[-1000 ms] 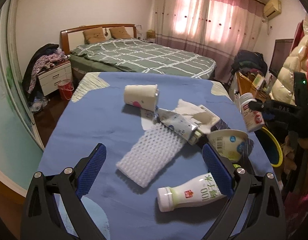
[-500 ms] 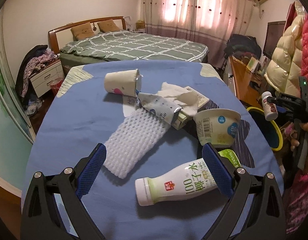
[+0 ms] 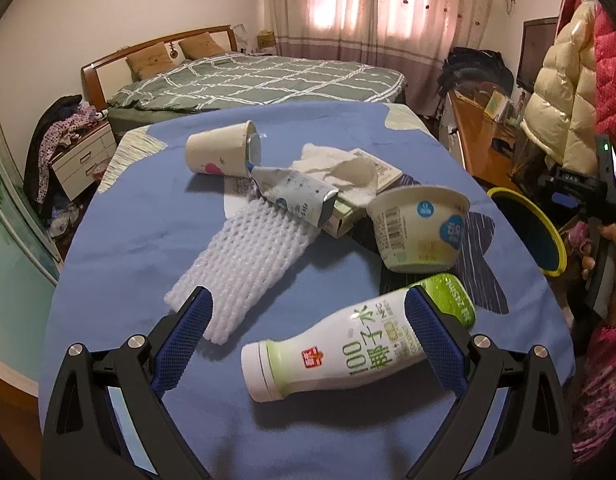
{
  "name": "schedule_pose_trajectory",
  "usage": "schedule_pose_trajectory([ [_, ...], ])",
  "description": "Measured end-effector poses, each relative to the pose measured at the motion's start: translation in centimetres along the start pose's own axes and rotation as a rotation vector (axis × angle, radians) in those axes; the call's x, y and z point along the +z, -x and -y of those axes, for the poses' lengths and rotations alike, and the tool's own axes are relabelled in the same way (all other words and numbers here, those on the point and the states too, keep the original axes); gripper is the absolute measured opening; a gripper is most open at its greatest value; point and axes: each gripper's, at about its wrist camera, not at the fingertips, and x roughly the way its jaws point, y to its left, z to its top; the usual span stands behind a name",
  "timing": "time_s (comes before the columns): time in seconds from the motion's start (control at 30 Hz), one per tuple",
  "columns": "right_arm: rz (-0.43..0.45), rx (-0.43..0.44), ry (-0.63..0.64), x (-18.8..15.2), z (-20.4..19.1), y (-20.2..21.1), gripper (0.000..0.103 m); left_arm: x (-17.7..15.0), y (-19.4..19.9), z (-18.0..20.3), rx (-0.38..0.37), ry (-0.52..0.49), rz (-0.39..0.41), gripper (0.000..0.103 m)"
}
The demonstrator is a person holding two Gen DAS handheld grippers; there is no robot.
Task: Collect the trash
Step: 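Carry the supplement bottle over the bin and open the right tool, then grasp the green-labelled coconut water bottle with the left tool and lift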
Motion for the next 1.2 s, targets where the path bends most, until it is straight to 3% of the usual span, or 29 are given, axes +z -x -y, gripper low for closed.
schedule_pose_trajectory([
  [0.33, 0.013, 0.065, 0.046, -1.2, -2.3, 2.0, 0.051, -1.7, -0.9, -1.4, -0.019, -0.024, -0.045, 0.096],
  [0.57, 0.010, 0.083, 0.056, -1.8, -2.8, 2.6, 0.052, -2.7, -1.5, -1.5, -0.170, -0.086, -0.085, 0.098],
  [0.77, 0.007, 0.102, 0.053, -2.1, -3.0, 2.8, 0.052, -3.9, -1.1, 0.2, -0.252, -0.148, -0.119, 0.098],
  [0.93, 0.008, 0.123, 0.058, -2.4, -3.2, 3.2, 0.052, -5.4, 0.4, 2.3, -0.383, -0.200, -0.178, 0.098],
  [1.0, 0.010, 0.131, 0.059, -2.5, -3.2, 3.5, 0.052, -5.5, 1.5, 2.7, -0.375, -0.226, -0.152, 0.098],
  [1.1, 0.016, 0.144, 0.056, -2.7, -3.0, 3.8, 0.052, -4.4, 2.2, 2.2, -0.304, -0.236, -0.091, 0.098],
  [1.2, 0.020, 0.151, 0.050, -2.8, -2.7, 4.1, 0.052, -3.2, 1.3, 2.3, -0.299, -0.254, -0.078, 0.098],
])
